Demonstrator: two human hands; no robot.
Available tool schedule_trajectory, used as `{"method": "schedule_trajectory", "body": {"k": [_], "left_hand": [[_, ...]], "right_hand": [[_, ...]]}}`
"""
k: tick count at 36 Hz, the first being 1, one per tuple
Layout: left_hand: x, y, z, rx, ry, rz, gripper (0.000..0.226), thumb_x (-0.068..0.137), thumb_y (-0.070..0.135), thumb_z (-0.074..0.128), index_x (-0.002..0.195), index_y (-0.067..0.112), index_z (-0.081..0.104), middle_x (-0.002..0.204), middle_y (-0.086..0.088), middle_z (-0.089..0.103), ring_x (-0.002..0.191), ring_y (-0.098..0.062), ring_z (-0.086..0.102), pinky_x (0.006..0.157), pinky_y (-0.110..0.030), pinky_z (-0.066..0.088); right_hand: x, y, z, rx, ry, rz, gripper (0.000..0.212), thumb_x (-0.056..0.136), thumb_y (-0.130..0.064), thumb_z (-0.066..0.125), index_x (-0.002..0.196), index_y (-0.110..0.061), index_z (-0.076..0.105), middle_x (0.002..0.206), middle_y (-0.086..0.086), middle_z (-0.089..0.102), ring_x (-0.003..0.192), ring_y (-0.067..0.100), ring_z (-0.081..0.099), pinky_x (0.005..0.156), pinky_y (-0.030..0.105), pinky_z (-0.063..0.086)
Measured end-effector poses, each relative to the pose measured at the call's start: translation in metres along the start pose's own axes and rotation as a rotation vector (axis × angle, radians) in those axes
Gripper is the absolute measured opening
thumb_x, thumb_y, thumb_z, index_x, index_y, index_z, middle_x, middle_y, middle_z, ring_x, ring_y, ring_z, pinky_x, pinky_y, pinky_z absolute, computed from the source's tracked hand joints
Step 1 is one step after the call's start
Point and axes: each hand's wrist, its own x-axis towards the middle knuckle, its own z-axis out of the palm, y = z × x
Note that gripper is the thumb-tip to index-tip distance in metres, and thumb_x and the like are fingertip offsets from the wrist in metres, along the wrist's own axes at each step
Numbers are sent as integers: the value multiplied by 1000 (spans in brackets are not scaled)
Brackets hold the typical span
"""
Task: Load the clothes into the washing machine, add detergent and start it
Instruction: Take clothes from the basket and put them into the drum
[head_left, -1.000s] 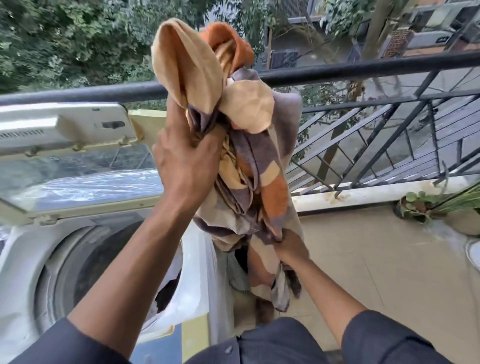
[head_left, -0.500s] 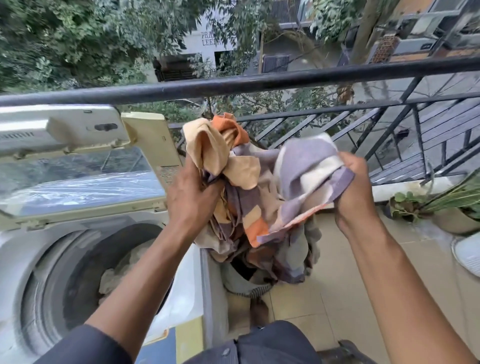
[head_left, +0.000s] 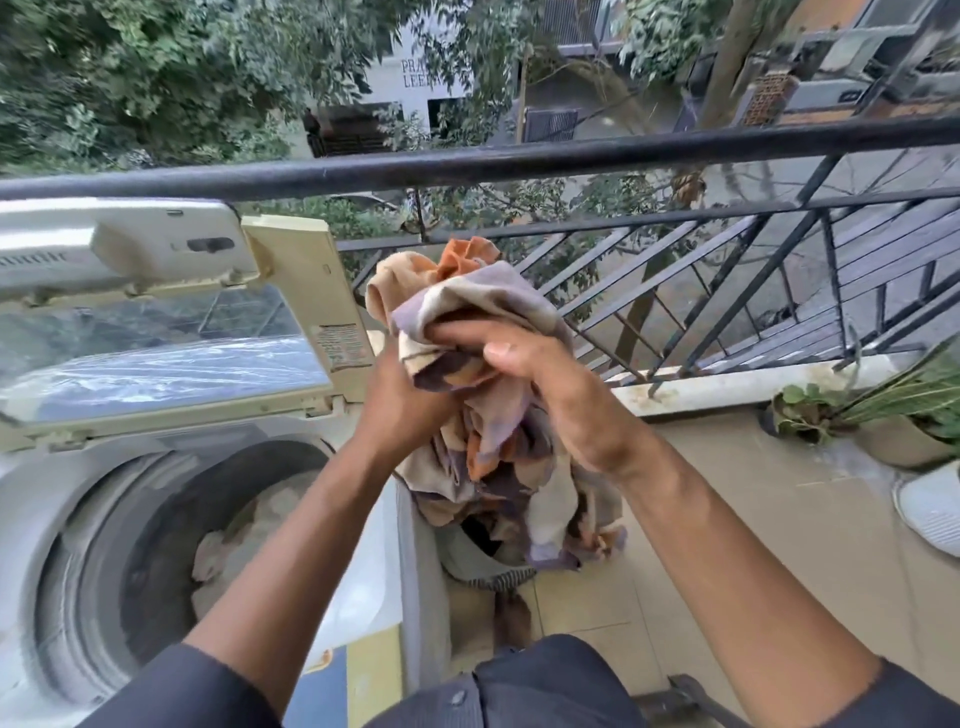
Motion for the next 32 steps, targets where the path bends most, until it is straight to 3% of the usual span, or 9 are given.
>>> {"method": "schedule_trajectory", "body": {"k": [5,10,13,16,18,21,24,28,32], "left_hand": [[3,6,-1,172,59,-77,67,68,58,67,127,27,63,112,-2,74,104,-30,68,77,-40,53],[5,19,0,173,185,-69,57,75,52,73,127,34,57,112,1,73,107,-32,67,89,-51,56],[9,30,-6,183,226,-33,51,81,41,79,127,37,56,105,7,70,103,-28,66,88,-49,55],[11,43,-12,193,250,7,45,84,37,80,124,36,58,89,19,62,95,-23,62,80,-40,48],[11,48,-15,189,256,37,43,84,38,81,119,41,57,82,28,57,89,-14,56,76,-33,39],[10,54,-18,192,263,50,42,83,40,81,115,47,55,81,34,59,91,-12,58,79,-35,42],[10,54,-23,225,284,70,47,83,42,79,125,38,57,97,20,65,105,-26,66,87,-45,51],[13,39,-25,249,299,43,48,88,39,75,130,28,55,117,-4,72,111,-38,64,83,-42,46],[12,27,-20,263,294,-3,46,89,35,75,130,23,57,116,-11,72,108,-40,63,78,-36,37]], "right_hand": [[-11,14,-28,144,189,11,36,104,-9,42,129,4,65,128,21,70,126,33,64,111,46,49],[-31,84,-41,-243,710,127,39,86,10,59,112,-17,71,100,3,77,93,20,73,86,43,60],[-50,145,-43,-472,572,364,75,72,-15,79,140,-31,52,124,-7,66,112,11,64,89,34,55],[-58,198,-43,-670,365,591,129,39,-54,89,152,-38,30,139,-2,55,128,25,57,95,48,56],[-56,225,-44,-716,344,719,142,32,-69,86,155,-33,24,144,3,52,132,31,53,101,50,52],[-53,235,-44,-717,307,869,90,56,-69,75,132,-27,53,127,5,67,119,33,65,92,40,54],[-54,231,-57,-629,399,856,21,91,-36,71,102,-18,69,109,15,76,103,35,71,76,34,50],[-50,194,-90,-263,722,744,14,96,-12,65,98,-5,76,72,11,68,69,25,62,61,32,41],[-44,116,-116,140,732,466,21,94,-7,57,88,-14,76,72,3,74,76,29,63,61,29,49]]}}
